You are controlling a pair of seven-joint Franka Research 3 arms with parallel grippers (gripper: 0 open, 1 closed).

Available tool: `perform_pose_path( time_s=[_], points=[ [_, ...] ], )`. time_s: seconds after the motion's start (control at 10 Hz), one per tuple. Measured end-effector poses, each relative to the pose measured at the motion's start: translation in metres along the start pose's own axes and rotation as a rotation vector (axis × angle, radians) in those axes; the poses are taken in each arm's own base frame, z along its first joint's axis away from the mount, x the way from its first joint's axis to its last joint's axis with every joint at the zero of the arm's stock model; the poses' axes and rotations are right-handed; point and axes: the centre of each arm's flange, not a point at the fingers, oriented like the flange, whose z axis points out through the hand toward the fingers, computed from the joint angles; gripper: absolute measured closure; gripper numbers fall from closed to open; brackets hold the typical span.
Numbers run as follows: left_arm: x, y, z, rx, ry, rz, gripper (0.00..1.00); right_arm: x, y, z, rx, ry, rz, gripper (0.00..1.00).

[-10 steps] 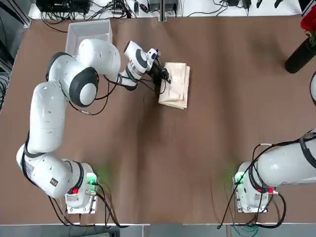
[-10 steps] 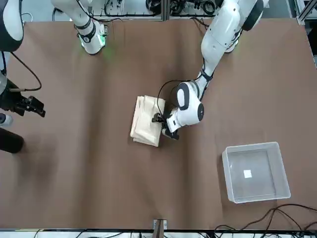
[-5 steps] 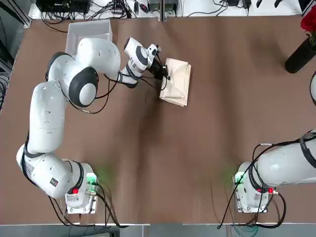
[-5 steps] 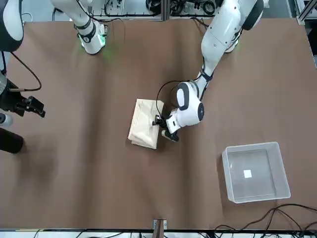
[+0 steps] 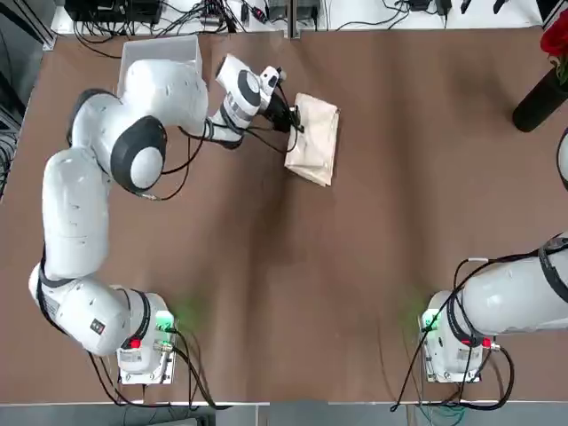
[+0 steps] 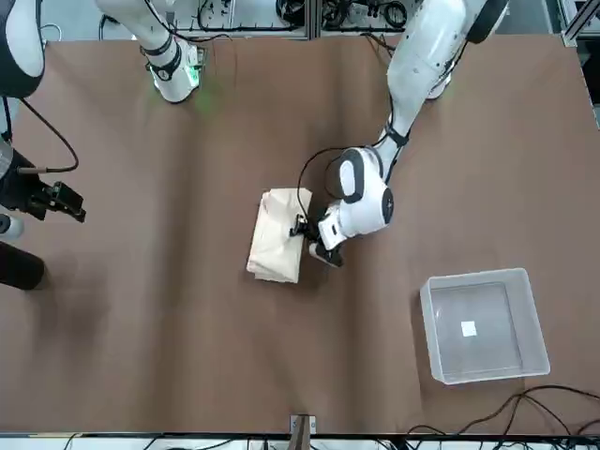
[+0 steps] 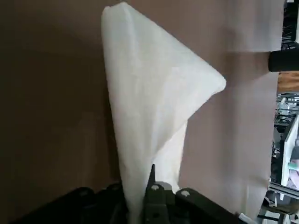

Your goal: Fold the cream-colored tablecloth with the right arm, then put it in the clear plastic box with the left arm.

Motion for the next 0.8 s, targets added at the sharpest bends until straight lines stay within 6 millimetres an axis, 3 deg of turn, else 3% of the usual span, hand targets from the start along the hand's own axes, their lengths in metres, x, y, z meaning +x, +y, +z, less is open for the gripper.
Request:
perform_pose_path(
  time_s=[0.3, 0.8],
  points=[
    [0.022, -0.004, -0.086, -0.060, -0.089, 0.013, 0.87, 0.000, 0.000, 0.000, 0.000, 0.003, -0.001, 0.00],
    [0.042, -0.041, -0.278, -0.062, -0.297, 0.105, 0.87, 0.000, -0.002, -0.001, 0.001, 0.005, -0.003, 0.00]
  ],
)
